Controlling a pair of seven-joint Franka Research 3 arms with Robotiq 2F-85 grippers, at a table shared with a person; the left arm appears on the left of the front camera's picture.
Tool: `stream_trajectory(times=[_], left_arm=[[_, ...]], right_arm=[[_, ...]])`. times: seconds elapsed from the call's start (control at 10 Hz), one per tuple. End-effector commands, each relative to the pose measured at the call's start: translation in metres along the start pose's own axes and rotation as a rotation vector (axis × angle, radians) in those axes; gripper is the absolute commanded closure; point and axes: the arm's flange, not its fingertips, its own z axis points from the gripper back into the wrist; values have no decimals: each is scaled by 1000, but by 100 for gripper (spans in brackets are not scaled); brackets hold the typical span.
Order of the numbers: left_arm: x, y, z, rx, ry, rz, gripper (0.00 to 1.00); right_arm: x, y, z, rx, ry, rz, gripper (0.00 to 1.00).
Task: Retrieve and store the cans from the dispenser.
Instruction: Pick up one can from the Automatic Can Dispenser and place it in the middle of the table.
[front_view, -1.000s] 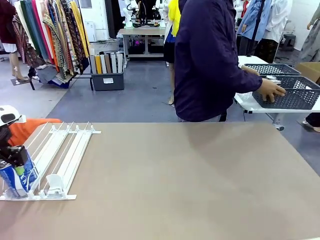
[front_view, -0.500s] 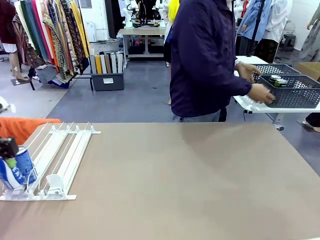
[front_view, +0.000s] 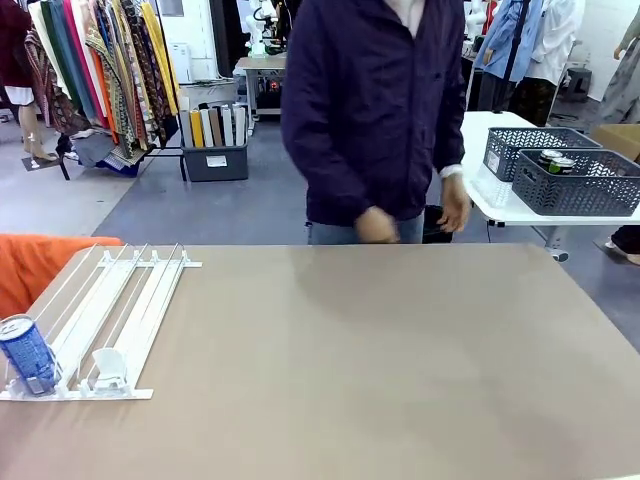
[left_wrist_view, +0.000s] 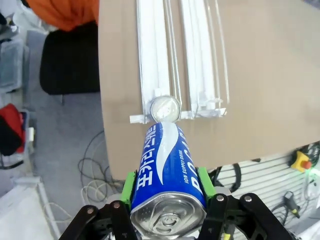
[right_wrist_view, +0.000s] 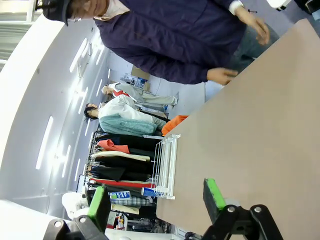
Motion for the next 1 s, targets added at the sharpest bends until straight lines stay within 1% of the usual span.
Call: stream_trajectory(times=[0.0,0.1,0.2,0.3,0.6,0.7,0.8,0.9], left_arm=[[9,12,1,-80,-66,51,100],[10,14,-5,-93,-42,46,100],[8,19,-13,-91,-19,71,100],[3,15,8,-61,-42,46,100],[3,15,8,-61,-42,46,100],[5,16,-1,-66,-25,60,100],[8,-13,-2,-73,-40,145,100],[21,-52,-8,-87,-26,160,100]], right_arm=[[2,1,-1,20,-11,22,0],[2,1,-1,20,-11,22,0],[2,1,-1,20,-11,22,0],[2,1,-1,20,-11,22,0],[2,1,-1,20,-11,22,0],[2,1,-1,20,-11,22,0],[2,1,-1,20,-11,22,0],[2,1,-1,20,-11,22,0]])
